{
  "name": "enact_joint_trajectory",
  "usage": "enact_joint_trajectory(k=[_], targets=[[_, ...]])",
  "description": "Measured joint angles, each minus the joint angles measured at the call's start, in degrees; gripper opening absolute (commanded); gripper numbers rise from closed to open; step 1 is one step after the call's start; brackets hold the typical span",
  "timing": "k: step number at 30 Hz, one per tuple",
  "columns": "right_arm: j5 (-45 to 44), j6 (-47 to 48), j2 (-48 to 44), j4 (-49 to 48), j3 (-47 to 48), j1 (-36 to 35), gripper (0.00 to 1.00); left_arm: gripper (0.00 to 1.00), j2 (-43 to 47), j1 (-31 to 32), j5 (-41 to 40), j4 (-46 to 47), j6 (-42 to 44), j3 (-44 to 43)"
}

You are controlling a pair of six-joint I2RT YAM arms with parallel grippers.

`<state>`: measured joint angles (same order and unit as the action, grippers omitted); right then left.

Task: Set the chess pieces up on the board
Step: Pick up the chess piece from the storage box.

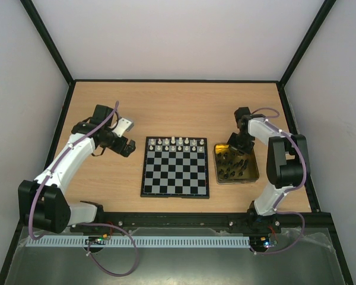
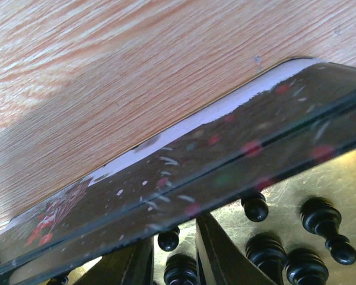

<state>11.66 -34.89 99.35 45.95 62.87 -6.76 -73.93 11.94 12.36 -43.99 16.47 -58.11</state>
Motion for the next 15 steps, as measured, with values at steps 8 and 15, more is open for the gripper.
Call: enact_joint_trajectory(k=[8,15], targets=[[0.0,0.2,0.85,-0.04,0.07,0.04,0.18,0.99,-0.11,0.0,-0.02,0.02,0.0,0.0],[0.0,0.33,1.62,-0.09,0.31,0.07,0.14,0.99,-0.63,0.0,-0.46,0.02,0.02,0.0]])
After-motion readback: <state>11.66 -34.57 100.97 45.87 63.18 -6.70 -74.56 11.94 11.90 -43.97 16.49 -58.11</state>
